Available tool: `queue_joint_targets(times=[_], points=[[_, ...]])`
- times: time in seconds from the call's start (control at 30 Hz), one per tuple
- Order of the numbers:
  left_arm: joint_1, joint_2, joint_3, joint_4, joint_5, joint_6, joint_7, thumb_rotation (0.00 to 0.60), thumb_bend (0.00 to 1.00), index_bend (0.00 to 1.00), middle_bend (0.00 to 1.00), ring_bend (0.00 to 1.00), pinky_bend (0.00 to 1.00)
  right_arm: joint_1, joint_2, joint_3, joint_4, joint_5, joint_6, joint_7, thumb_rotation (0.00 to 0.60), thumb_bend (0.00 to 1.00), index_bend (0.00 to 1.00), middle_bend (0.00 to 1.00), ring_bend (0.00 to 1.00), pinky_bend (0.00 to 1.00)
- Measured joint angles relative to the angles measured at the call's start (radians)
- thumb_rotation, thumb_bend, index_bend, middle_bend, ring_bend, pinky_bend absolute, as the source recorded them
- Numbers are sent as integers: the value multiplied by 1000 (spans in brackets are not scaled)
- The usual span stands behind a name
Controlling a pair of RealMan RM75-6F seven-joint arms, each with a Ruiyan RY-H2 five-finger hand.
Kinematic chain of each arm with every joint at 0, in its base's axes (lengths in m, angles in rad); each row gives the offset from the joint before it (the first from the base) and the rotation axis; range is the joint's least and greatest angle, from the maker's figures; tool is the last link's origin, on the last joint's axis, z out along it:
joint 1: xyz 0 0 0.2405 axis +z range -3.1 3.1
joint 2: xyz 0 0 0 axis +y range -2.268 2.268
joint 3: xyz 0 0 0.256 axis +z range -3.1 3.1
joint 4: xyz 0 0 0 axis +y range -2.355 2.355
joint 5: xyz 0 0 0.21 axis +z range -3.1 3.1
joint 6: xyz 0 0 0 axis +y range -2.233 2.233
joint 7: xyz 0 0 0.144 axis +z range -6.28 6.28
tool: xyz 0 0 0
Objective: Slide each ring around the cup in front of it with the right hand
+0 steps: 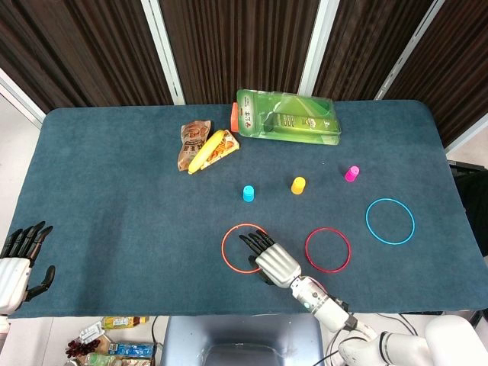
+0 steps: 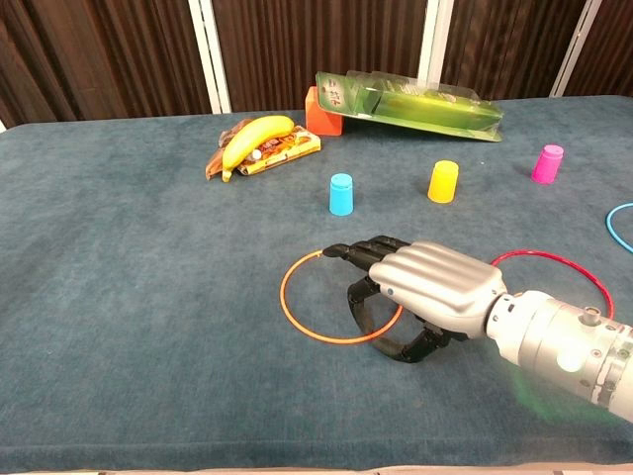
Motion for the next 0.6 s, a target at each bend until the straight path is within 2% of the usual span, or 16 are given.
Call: queue_joint_targets(times=[0.6], points=[[2, 1, -2, -2, -3, 4, 0, 600, 468, 0, 0, 0, 0, 6, 3, -14, -5, 27, -3, -14, 600, 500, 707, 56, 0, 0]])
